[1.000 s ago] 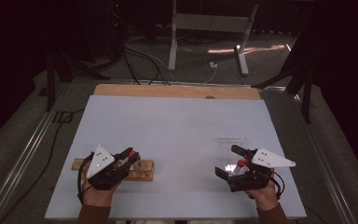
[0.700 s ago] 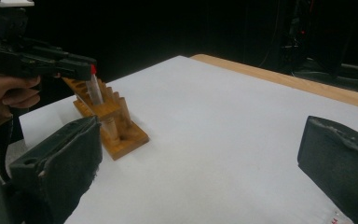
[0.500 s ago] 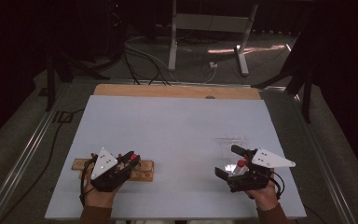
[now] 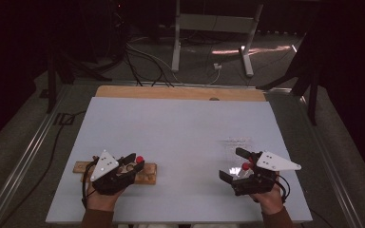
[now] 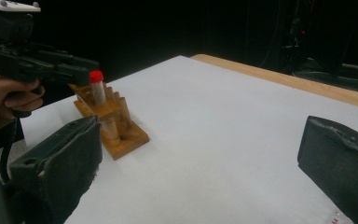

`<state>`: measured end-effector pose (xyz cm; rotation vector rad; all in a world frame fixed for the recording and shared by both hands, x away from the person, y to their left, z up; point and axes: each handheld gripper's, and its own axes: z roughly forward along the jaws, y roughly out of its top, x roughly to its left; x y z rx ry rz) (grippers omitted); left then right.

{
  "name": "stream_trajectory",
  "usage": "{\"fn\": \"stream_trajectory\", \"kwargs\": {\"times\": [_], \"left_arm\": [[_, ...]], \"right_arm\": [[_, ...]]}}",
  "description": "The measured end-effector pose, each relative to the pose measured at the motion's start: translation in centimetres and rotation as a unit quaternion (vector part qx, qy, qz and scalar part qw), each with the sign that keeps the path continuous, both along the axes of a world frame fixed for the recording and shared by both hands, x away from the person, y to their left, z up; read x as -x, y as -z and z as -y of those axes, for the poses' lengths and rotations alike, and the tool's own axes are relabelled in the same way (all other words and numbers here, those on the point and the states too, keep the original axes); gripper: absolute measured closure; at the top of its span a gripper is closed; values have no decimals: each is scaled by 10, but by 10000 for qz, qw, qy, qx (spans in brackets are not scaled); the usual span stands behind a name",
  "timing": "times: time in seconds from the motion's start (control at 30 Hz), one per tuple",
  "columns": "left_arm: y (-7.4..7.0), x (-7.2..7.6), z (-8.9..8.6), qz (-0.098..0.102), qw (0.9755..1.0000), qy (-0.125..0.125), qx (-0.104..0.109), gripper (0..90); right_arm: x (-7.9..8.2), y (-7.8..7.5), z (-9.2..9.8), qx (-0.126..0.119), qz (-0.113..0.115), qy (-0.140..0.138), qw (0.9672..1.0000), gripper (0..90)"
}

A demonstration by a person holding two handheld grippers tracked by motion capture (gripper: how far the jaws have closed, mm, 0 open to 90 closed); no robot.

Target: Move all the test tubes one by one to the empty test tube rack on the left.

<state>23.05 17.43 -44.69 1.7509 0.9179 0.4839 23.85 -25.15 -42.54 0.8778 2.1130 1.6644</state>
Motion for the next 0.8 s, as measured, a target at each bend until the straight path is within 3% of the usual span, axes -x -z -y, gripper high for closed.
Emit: {"fn": "stream_trajectory", "kwargs": {"times": [0.27,0.4,0.6,0.8], "left_arm": [[-10,1,-10,160,9992,-131,338,322],[-16,2,-15,315,9979,-445,358,162],[-18,2,-23,358,9955,-732,493,22],[-19,4,-27,430,9948,-765,522,5]], "right_arm": [[-1,-8,7,-44,102,85,9999,0],[-3,-14,17,-20,164,268,9995,0],[-6,-18,41,-129,195,615,9978,0],[-7,-19,64,-119,177,969,9951,13]]}}
